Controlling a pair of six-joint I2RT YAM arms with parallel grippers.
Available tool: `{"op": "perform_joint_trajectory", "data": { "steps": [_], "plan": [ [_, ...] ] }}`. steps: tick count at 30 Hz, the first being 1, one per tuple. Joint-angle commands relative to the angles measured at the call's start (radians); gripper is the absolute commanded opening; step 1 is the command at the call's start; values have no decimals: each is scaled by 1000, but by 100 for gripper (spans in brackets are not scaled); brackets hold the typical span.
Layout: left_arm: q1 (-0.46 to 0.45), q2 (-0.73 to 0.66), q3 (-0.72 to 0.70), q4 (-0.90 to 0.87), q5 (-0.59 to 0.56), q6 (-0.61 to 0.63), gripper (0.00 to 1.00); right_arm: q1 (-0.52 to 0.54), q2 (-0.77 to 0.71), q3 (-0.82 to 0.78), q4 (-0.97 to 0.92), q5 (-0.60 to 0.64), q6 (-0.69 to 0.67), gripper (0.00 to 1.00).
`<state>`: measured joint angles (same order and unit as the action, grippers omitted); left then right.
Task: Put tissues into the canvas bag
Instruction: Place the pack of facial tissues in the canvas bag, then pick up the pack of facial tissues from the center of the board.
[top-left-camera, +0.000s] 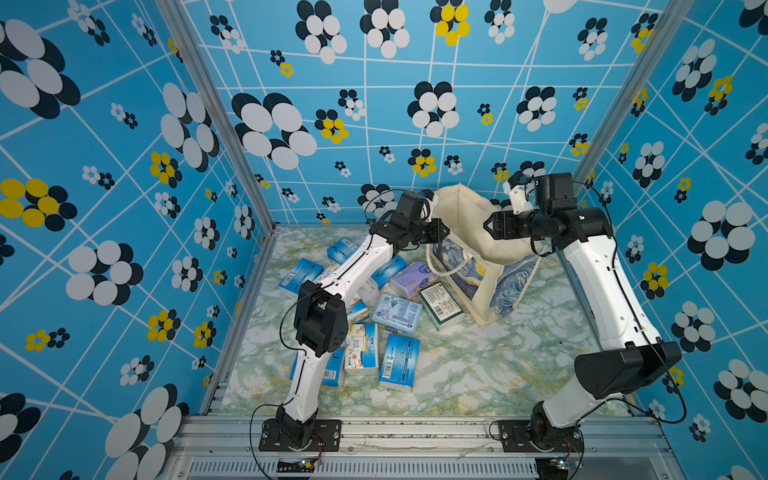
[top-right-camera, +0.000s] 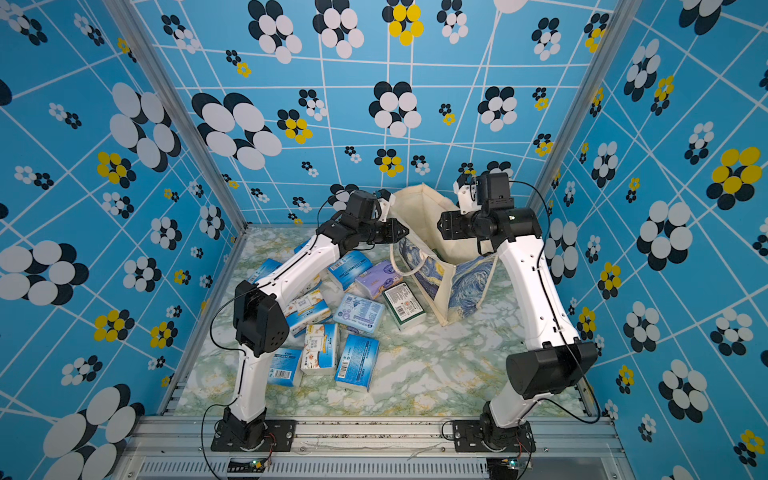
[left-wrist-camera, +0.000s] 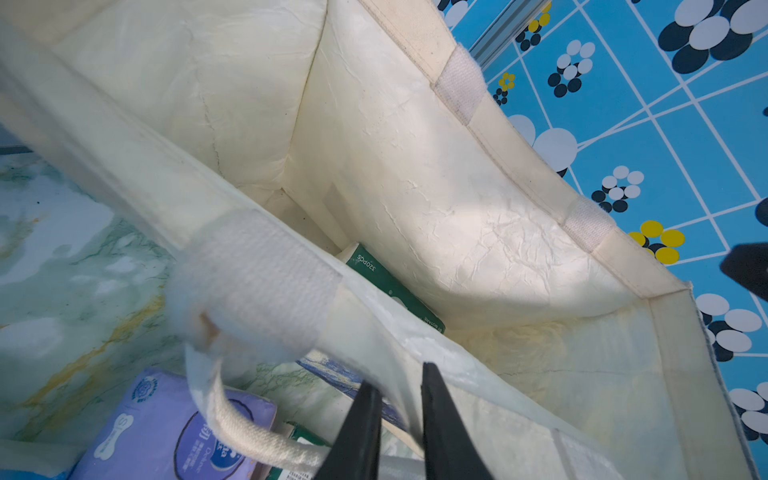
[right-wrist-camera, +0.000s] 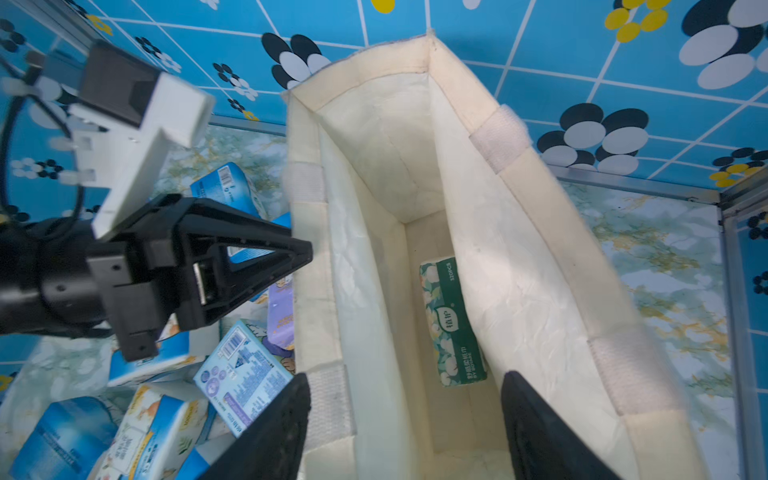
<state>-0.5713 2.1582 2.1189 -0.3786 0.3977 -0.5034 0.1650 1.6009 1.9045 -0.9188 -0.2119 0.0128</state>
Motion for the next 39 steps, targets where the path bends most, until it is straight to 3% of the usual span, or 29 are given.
{"op": "perform_joint_trajectory", "data": {
  "steps": [1,8,12,18,25,33,39],
  "plan": [
    [11,-7,33,-29,8,34,25,1,-132,-114,125,-180,42,75],
    [16,-191,-91,-45,-83,127,47,15,-322,-294,215,-277,134,76],
    [32,-344,-198,-64,-149,164,52,71,-375,-350,174,-253,146,76],
    [65,-639,-413,-180,-302,232,57,260,-410,-418,96,-167,212,76],
    [160,-939,-737,-351,-378,166,58,510,-388,-574,141,-56,360,76],
    [229,-1114,-990,-459,-306,97,58,672,-324,-802,354,-97,739,77],
    [192,-1185,-1110,-502,-254,63,55,809,-246,-781,226,44,808,83]
  ]
}}
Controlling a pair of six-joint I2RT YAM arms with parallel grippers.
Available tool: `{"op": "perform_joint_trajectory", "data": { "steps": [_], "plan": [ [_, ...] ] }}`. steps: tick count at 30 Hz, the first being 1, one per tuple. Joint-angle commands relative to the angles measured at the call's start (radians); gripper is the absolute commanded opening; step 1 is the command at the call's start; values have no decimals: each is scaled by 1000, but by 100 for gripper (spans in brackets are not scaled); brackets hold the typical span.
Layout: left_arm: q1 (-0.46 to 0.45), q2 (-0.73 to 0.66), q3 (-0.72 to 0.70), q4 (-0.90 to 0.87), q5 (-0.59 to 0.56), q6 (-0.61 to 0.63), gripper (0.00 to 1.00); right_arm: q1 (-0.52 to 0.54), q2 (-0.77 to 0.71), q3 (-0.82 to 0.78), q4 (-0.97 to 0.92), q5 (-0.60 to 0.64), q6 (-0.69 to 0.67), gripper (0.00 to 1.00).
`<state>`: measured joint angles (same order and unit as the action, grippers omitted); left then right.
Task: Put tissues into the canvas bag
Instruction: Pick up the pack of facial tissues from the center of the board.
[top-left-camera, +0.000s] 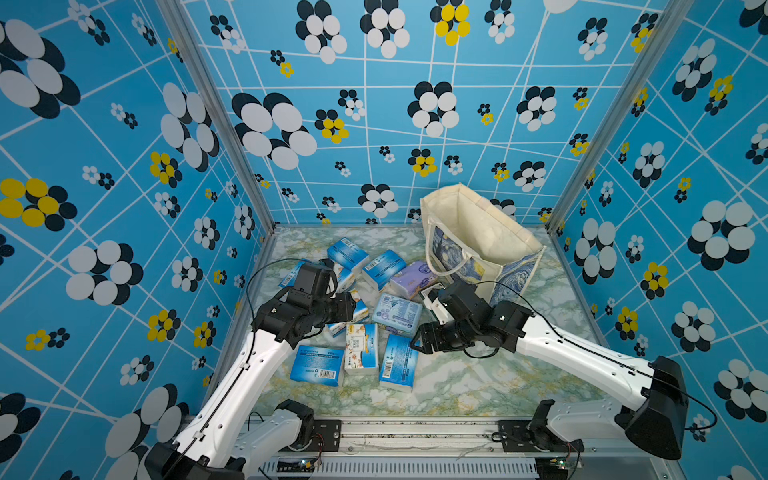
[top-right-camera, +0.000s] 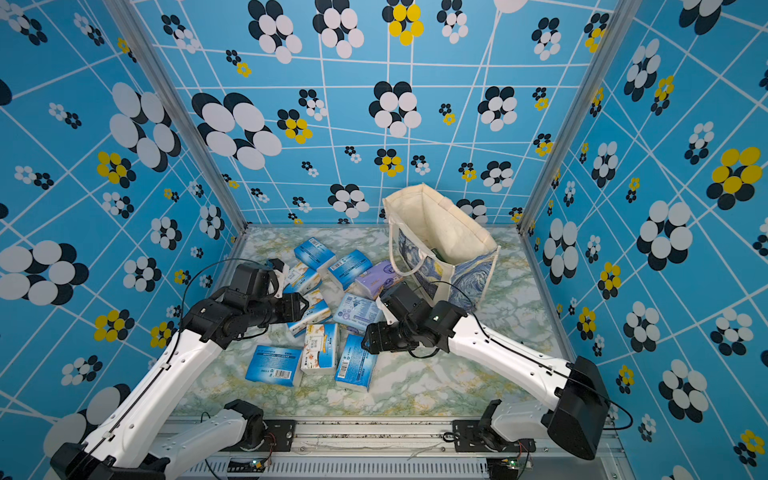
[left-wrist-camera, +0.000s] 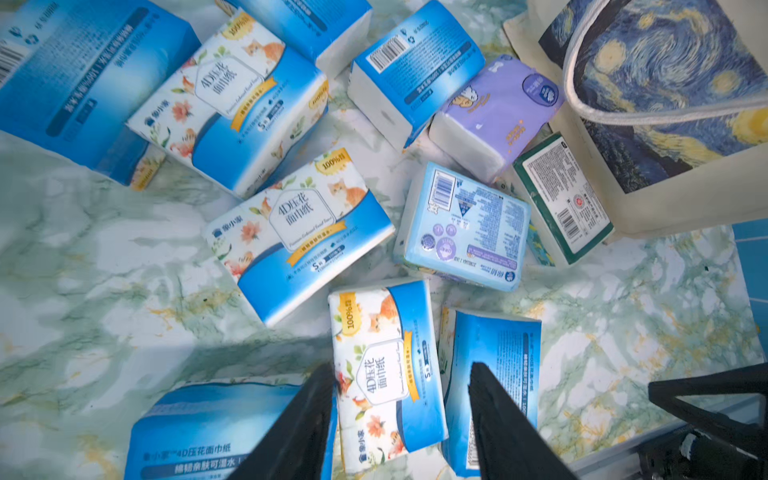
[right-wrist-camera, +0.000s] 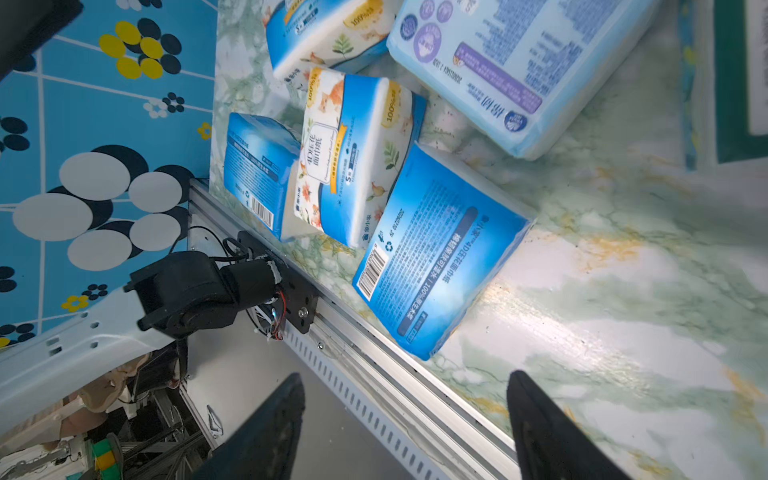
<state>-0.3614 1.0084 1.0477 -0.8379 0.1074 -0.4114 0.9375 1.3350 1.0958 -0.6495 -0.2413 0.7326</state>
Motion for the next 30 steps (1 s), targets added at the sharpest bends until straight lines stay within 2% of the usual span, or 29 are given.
{"op": "perform_joint_trajectory", "data": {
  "steps": [1,5,9,16,30],
  "plan": [
    [-21,-51,-56,-42,35,-33,55,49,40,39,-57,73,99,84],
    [-21,-100,-86,-17,34,-45,57,105,106,58,-57,108,147,94],
    [-23,-102,-91,18,66,-42,58,138,181,89,-72,157,172,99],
    [-24,-83,-100,52,96,-15,58,152,281,127,-38,160,199,99],
    [-24,-61,-142,108,153,18,59,152,451,289,-143,152,170,99]
  ]
}}
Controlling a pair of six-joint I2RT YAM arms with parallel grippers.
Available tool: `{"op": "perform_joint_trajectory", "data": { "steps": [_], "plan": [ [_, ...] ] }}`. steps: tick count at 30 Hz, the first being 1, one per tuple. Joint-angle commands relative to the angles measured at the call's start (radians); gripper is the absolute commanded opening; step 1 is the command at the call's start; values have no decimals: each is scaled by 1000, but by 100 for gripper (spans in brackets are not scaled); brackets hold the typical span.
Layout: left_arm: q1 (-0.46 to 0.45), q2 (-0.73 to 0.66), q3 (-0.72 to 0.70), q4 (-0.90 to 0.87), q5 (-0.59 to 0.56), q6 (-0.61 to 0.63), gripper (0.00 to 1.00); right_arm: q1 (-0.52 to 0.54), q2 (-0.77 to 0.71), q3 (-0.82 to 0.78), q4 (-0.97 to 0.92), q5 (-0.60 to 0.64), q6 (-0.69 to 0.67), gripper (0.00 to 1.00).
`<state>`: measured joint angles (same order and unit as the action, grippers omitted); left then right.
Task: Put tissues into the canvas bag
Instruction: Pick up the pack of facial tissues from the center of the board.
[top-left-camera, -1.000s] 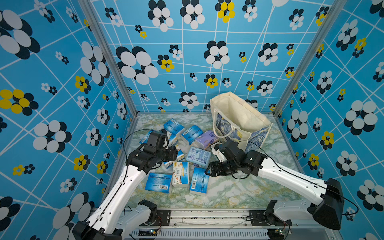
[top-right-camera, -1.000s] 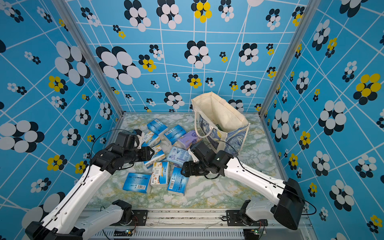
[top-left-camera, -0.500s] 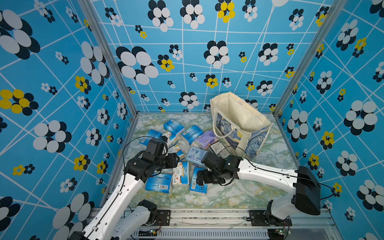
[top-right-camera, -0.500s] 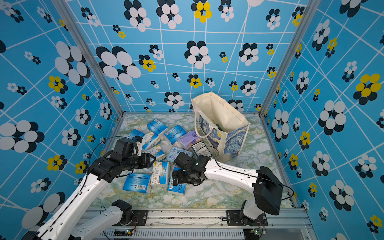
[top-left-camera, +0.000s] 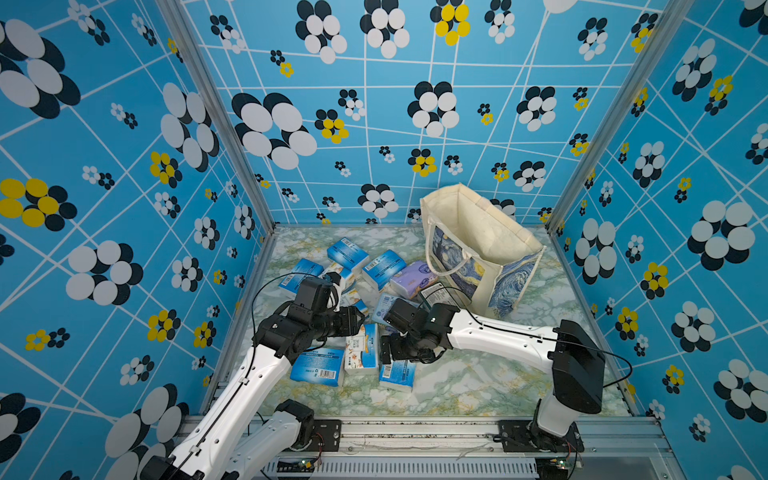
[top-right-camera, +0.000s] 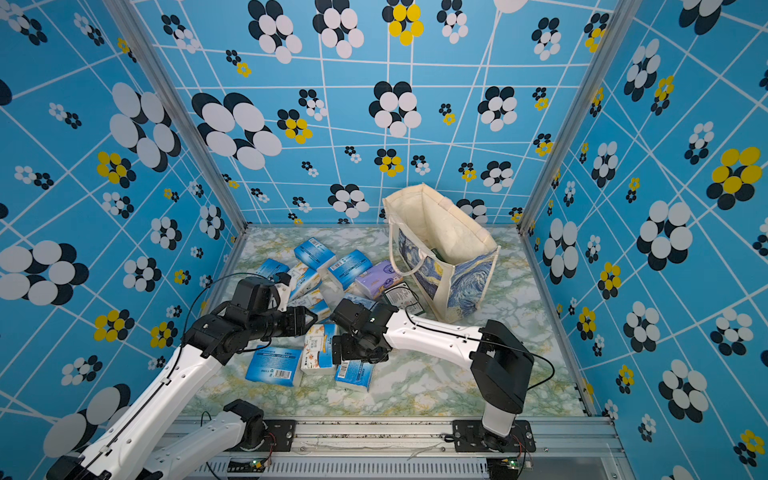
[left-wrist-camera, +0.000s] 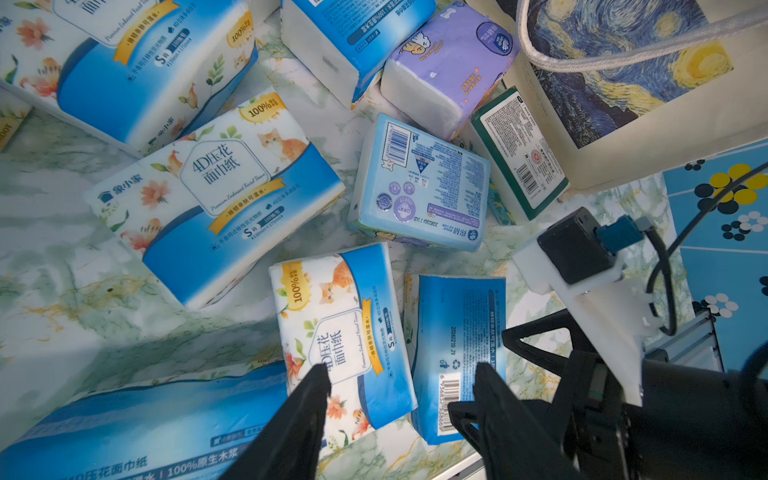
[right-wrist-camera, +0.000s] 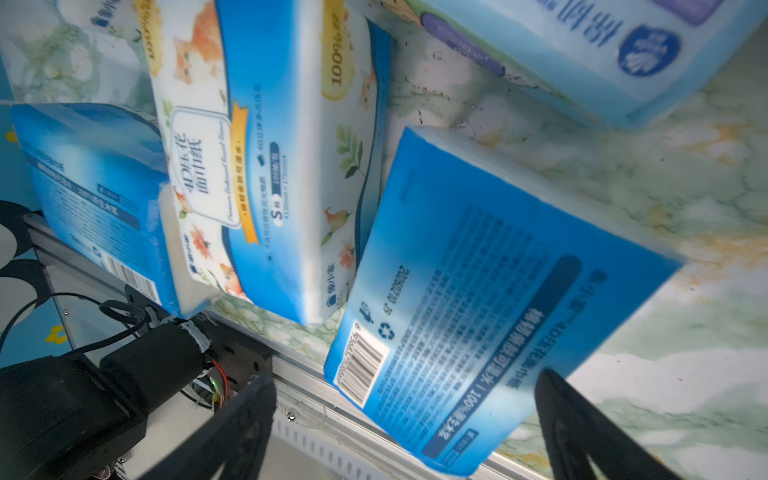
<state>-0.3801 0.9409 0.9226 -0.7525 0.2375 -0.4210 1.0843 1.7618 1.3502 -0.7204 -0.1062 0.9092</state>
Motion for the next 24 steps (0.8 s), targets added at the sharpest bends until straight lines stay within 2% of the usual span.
{"op": "perform_joint_trajectory", "data": {
  "steps": [1,8,24],
  "plan": [
    [-4,8,-20,24,24,31,59,6,36,44,-85,19,-9,99],
    [0,12,-32,42,32,38,60,5,48,73,-155,63,-8,99],
    [21,29,-27,44,52,64,61,6,133,161,-213,56,-40,99]
  ]
}}
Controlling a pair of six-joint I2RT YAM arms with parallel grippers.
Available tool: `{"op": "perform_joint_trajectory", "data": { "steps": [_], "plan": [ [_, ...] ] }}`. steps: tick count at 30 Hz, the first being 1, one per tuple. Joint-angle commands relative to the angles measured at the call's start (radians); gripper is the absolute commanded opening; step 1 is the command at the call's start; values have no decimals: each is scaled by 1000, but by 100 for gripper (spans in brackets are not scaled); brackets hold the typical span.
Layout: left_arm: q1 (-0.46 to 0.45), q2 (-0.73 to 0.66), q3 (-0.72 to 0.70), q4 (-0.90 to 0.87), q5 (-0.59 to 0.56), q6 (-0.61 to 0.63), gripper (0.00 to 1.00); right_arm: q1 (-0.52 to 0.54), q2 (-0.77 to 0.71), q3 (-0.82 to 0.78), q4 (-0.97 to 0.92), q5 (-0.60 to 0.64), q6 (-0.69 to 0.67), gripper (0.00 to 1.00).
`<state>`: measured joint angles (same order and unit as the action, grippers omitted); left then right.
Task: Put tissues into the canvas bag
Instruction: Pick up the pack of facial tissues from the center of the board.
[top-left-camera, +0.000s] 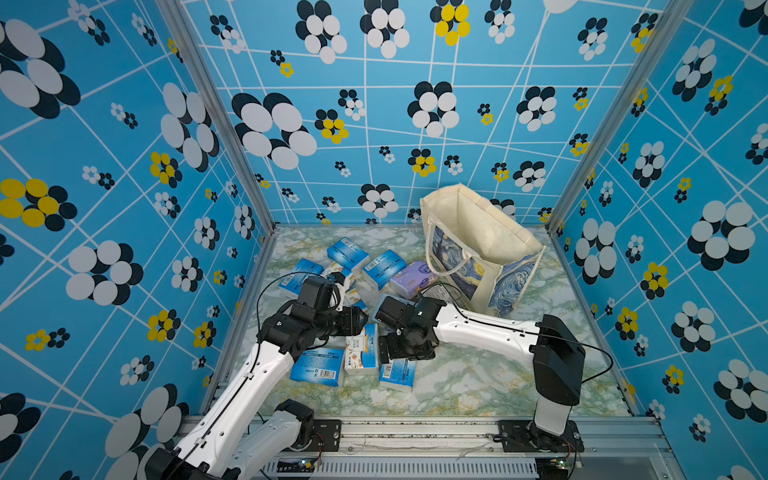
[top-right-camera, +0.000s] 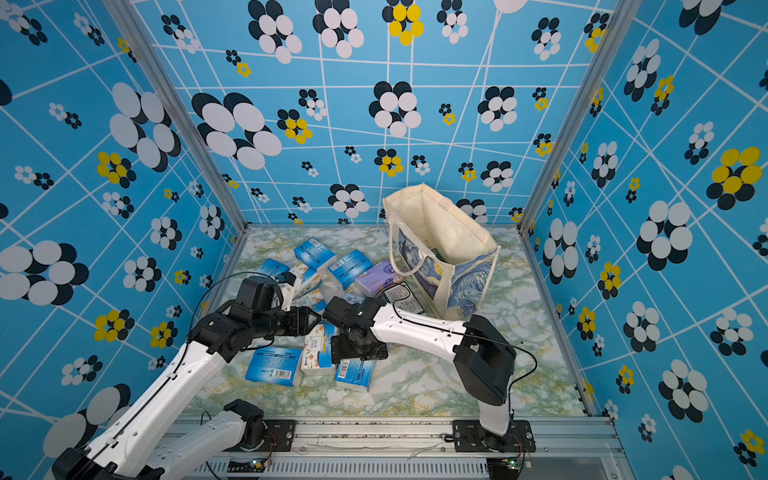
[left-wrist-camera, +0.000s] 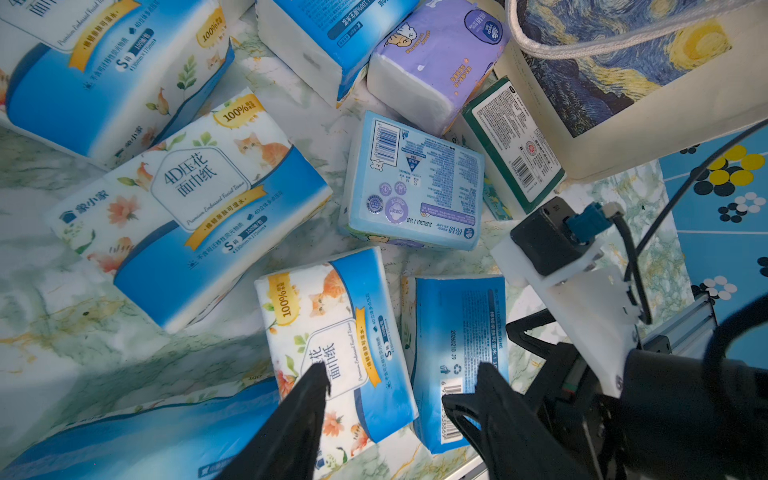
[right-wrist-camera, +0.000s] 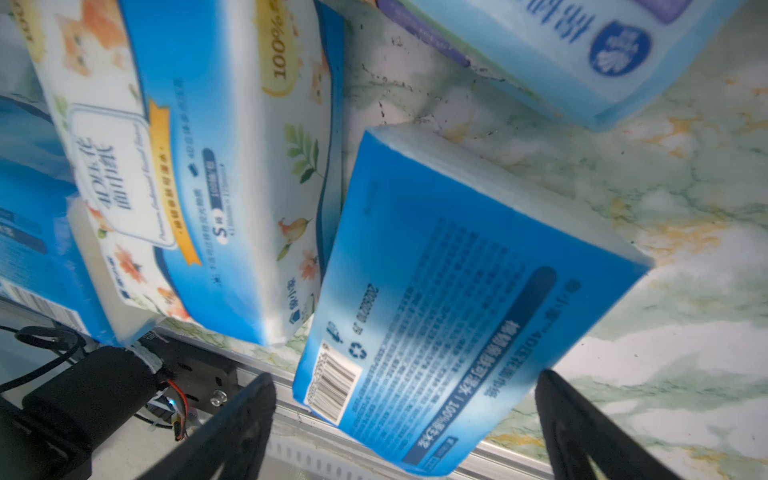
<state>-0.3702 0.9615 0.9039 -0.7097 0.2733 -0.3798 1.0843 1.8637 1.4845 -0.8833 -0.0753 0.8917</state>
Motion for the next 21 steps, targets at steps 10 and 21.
{"op": "perform_joint_trajectory", "data": {
  "steps": [10,21],
  "plan": [
    [16,10,-11,10,17,21,61,6,86,38,-120,69,-70,99],
    [16,48,-1,41,42,12,61,-8,52,-11,-241,191,-122,99]
  ]
}}
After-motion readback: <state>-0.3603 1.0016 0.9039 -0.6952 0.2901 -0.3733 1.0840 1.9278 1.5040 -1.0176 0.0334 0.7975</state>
